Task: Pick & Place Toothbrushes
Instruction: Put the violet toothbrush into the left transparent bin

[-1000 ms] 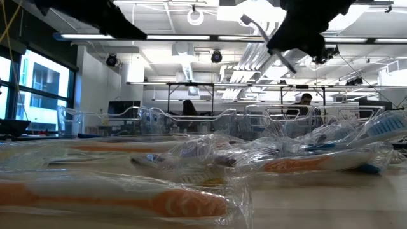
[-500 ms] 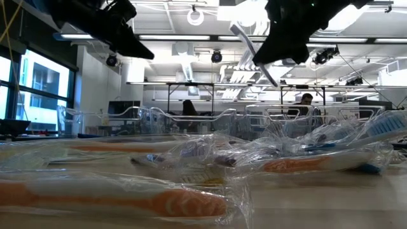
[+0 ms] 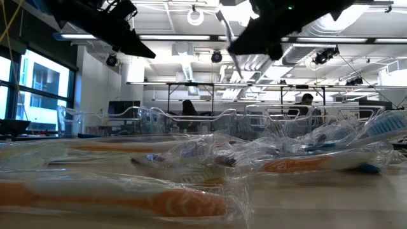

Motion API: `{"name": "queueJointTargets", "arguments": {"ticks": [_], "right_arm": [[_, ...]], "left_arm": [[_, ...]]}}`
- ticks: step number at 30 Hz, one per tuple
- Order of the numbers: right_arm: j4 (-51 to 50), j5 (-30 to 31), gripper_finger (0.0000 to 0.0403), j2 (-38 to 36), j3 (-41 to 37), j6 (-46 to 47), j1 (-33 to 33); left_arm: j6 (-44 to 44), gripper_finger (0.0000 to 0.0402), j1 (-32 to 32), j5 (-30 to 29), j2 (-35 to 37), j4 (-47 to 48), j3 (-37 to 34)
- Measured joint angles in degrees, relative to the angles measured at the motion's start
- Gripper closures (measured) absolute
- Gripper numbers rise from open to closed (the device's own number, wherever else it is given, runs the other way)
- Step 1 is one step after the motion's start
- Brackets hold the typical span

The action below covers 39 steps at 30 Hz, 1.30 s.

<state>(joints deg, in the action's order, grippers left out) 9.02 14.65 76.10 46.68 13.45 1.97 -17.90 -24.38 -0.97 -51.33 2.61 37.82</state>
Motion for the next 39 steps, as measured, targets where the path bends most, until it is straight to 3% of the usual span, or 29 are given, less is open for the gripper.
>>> {"name": "queueJointTargets", "arguments": {"ticks": [6,10,14,19,26,32,39], "right_arm": [[16.03,-3.34,0.0364,7.03,0.00,-5.46,1.93],[21.79,-4.32,0.0364,11.40,-0.02,-6.27,3.33],[24.27,-4.32,0.0364,14.07,-0.02,-6.27,4.27],[26.04,-4.34,0.0364,14.39,-0.02,-7.51,4.03],[27.82,-4.37,0.0364,14.39,0.00,-10.31,3.66],[27.73,-4.33,0.0364,14.39,0.00,-10.29,3.66],[27.77,-4.15,0.0364,14.39,0.00,-10.54,3.66]], "left_arm": [[6.51,0.0288,0.00,0.92,-0.01,-2.04,0.00],[9.00,0.0288,0.00,8.39,-1.17,-8.33,-0.02],[10.94,0.0288,0.02,14.69,-2.81,-15.00,0.02],[13.76,0.0285,0.02,17.15,-6.99,-18.72,0.02],[16.87,0.0221,0.00,23.15,-15.59,-31.19,0.00],[17.00,0.0187,0.02,24.00,-19.44,-42.70,0.01],[17.72,0.0186,0.02,24.17,-22.76,-43.82,0.02]]}}
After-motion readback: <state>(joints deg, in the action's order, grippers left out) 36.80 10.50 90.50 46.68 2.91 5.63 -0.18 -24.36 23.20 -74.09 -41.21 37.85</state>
